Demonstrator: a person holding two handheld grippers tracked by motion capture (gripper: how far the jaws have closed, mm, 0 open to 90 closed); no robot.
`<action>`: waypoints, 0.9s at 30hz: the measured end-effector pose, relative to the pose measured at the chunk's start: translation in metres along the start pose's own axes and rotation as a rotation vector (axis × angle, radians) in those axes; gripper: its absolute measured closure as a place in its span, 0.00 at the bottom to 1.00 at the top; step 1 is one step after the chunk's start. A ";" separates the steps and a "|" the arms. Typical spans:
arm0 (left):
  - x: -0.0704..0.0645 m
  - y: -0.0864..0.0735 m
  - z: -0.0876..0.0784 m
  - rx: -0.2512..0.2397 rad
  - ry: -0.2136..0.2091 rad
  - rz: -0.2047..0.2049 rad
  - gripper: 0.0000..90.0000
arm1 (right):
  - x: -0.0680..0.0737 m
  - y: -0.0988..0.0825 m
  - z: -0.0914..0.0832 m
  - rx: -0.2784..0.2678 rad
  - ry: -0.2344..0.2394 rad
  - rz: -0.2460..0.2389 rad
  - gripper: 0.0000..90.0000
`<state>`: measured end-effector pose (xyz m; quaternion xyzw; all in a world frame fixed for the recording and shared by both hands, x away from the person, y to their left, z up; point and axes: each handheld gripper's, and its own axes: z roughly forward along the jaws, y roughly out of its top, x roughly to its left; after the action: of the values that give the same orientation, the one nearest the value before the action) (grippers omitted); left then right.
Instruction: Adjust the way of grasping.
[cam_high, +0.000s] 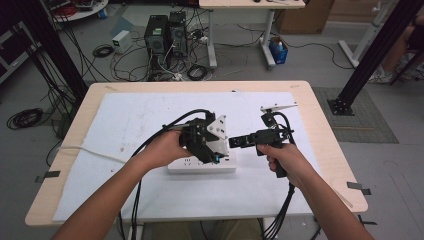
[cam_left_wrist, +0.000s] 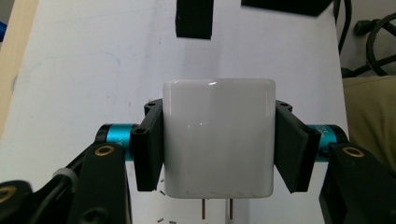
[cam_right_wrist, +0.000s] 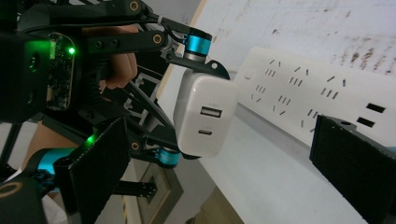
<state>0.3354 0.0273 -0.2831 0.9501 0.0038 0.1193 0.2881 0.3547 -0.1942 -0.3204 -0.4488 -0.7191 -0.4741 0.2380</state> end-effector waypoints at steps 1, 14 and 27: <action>0.000 0.001 0.000 -0.007 0.010 -0.005 0.47 | -0.001 0.000 0.001 0.001 -0.001 0.008 0.05; 0.000 0.006 0.003 -0.023 0.029 -0.006 0.47 | -0.006 0.006 0.024 0.018 0.049 0.108 0.05; 0.001 0.006 0.004 -0.015 0.038 -0.002 0.47 | -0.011 0.009 0.030 0.009 0.092 0.160 0.20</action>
<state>0.3365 0.0200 -0.2828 0.9455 0.0094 0.1371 0.2951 0.3704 -0.1705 -0.3380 -0.4816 -0.6714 -0.4703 0.3100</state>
